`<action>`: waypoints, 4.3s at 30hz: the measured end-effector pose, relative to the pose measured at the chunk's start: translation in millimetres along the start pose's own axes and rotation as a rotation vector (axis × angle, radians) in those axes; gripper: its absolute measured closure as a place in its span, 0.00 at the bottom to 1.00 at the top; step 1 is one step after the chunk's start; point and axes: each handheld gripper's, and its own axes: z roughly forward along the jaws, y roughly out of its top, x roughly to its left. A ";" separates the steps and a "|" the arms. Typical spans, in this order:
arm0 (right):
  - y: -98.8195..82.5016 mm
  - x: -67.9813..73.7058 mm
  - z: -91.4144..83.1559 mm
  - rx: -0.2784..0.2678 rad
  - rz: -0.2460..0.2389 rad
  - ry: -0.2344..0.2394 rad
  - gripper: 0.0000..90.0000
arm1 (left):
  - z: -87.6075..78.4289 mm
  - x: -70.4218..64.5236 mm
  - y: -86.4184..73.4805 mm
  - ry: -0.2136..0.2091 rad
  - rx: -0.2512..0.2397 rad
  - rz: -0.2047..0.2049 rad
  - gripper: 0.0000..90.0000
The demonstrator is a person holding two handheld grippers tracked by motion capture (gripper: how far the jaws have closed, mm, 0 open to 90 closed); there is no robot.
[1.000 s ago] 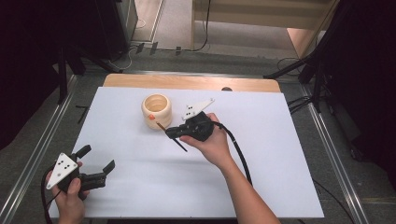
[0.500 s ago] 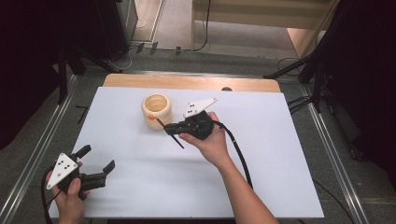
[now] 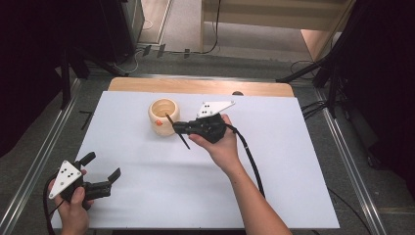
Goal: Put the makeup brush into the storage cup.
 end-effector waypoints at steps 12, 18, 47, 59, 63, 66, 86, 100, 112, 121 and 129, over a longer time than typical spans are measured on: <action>2.6 -1.1 -2.3 -0.065 -0.009 -0.040 0.94 | -0.1 0.2 0.1 0.000 0.001 0.000 0.00; 4.9 -2.4 -3.8 -0.099 0.002 -0.054 0.94 | 0.1 -0.3 0.1 0.000 -0.001 0.000 0.00; 23.2 -7.3 8.5 -0.248 0.067 -0.164 0.94 | -1.1 0.6 0.5 0.000 -0.002 -0.004 0.00; 26.5 -13.1 17.9 -0.276 0.064 -0.201 0.94 | -1.2 1.0 0.6 0.001 -0.006 -0.009 0.00; 26.7 -16.6 20.2 -0.279 0.067 -0.213 0.94 | -1.4 1.0 0.7 0.001 -0.006 -0.010 0.00; 28.0 -19.0 22.6 -0.290 0.064 -0.215 0.94 | -0.9 0.9 0.6 0.000 -0.006 -0.011 0.00; 37.1 -34.0 42.5 -0.322 0.033 -0.265 0.94 | -1.3 0.8 0.9 -0.004 -0.007 -0.009 0.00; 29.0 -46.7 54.0 -0.342 0.038 -0.307 0.94 | -1.4 0.5 1.1 -0.007 -0.010 -0.012 0.00; 24.6 -49.7 65.2 -0.329 0.048 -0.313 0.94 | -1.2 -0.7 1.1 -0.009 -0.013 -0.014 0.00; 18.5 -51.5 73.2 -0.321 0.062 -0.312 0.94 | -1.7 -0.4 1.0 -0.007 -0.013 -0.015 0.00; 13.7 -51.7 77.9 -0.308 0.065 -0.311 0.94 | -1.9 -0.3 0.9 -0.007 -0.013 -0.015 0.00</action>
